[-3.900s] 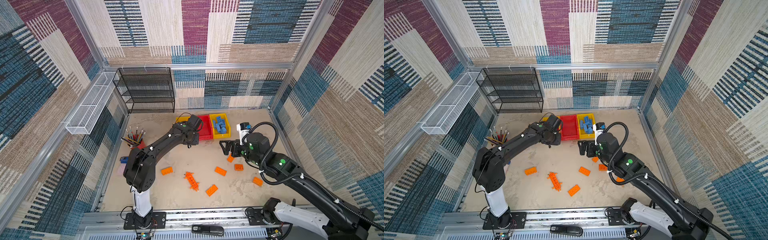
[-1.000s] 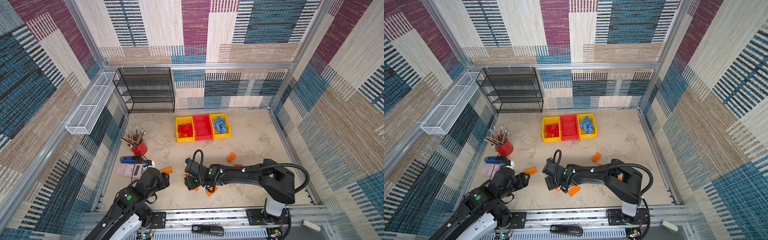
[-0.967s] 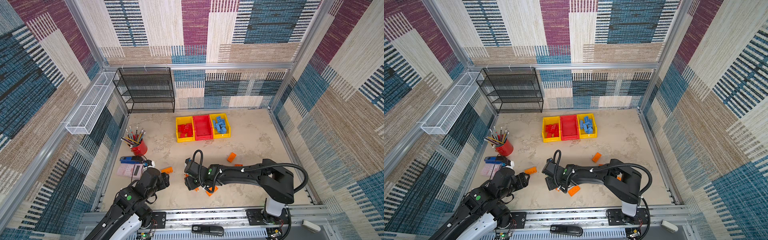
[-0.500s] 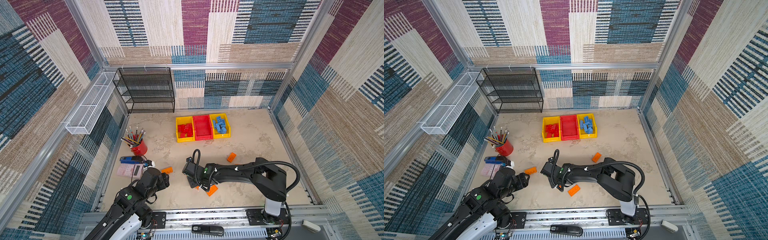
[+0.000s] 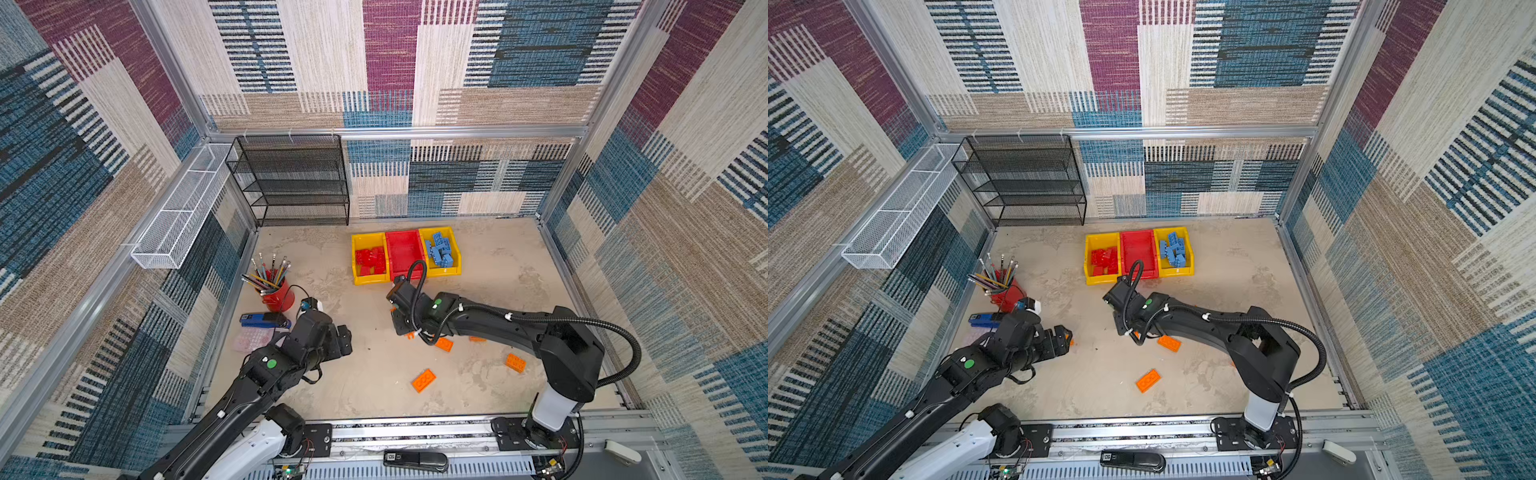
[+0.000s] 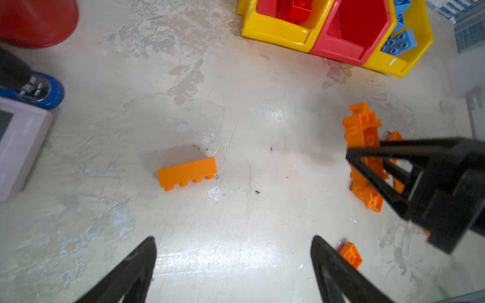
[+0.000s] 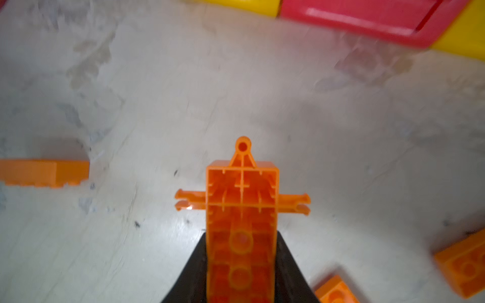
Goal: Sort the legos into containers by color
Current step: Place the lego in the container.
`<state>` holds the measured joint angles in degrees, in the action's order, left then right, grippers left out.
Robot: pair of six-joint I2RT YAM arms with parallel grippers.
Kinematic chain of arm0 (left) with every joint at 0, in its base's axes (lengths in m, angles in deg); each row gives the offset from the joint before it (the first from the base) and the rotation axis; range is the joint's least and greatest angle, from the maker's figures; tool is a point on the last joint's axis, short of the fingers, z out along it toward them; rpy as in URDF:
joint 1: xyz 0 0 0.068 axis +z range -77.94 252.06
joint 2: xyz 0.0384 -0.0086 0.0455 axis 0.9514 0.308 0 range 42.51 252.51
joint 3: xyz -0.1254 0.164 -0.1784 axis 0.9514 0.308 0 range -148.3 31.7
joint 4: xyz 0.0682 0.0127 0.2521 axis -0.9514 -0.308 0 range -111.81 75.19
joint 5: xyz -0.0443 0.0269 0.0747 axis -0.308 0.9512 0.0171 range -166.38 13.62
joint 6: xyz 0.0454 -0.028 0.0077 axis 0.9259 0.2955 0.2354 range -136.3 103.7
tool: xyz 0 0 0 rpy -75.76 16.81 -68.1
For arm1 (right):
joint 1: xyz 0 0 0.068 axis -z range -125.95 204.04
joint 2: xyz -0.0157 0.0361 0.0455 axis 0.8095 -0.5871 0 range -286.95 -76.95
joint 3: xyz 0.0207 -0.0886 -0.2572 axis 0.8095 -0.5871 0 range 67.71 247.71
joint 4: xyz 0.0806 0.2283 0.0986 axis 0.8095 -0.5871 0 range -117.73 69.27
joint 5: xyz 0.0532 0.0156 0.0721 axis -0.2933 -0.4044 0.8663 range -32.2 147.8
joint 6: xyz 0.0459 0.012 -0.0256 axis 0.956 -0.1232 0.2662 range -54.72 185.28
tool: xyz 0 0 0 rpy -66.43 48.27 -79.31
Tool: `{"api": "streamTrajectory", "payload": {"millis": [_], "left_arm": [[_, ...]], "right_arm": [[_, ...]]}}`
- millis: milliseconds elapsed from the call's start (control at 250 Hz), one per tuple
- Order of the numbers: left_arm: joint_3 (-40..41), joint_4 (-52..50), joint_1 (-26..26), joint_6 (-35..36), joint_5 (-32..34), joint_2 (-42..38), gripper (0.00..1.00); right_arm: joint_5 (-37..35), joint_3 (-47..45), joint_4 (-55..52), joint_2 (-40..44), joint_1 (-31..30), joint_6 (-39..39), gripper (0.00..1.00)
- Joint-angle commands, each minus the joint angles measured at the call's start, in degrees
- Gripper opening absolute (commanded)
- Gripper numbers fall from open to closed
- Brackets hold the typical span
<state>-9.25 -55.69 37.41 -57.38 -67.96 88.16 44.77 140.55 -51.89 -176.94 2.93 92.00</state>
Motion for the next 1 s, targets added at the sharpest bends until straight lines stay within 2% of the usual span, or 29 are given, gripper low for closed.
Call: {"api": "streamTrajectory", "payload": {"millis": [0,172,476,624,708,876,944,996], "left_arm": [[-2.47,4.96,0.04,4.98,-1.46,4.25,0.99],[-5.92,8.07,0.03,7.46,-2.43,12.2,0.99],[-8.66,9.08,0.42,9.19,-1.35,17.32,0.99],[-9.07,7.77,0.99,10.12,-0.27,17.74,0.99],[-8.83,7.45,1.34,10.57,-0.08,17.4,0.99],[-7.91,7.86,2.09,10.57,-0.08,16.23,0.99],[-7.79,8.04,2.3,10.53,-0.1,16.06,0.99],[-7.94,7.92,2.48,10.52,-0.08,16.13,0.99]], "right_arm": [[-0.49,5.31,0.75,-1.98,4.15,-6.54,0.29],[2.95,18.56,-0.56,-10.66,11.8,-12.13,0.29],[7.17,58.12,-13.27,-35.61,19.09,-16.57,0.31],[7.84,76.29,-20.59,-47.03,19.99,-16.8,0.31],[8.37,76.81,-20.72,-48.51,20.5,-16.38,0.32],[9.12,66.17,-14.68,-44.95,20.68,-16.52,0.35],[8.42,66.66,-14.76,-45.27,20.7,-16.66,0.43],[8.26,67.35,-15.14,-45.83,20.79,-16.66,0.53]]}}
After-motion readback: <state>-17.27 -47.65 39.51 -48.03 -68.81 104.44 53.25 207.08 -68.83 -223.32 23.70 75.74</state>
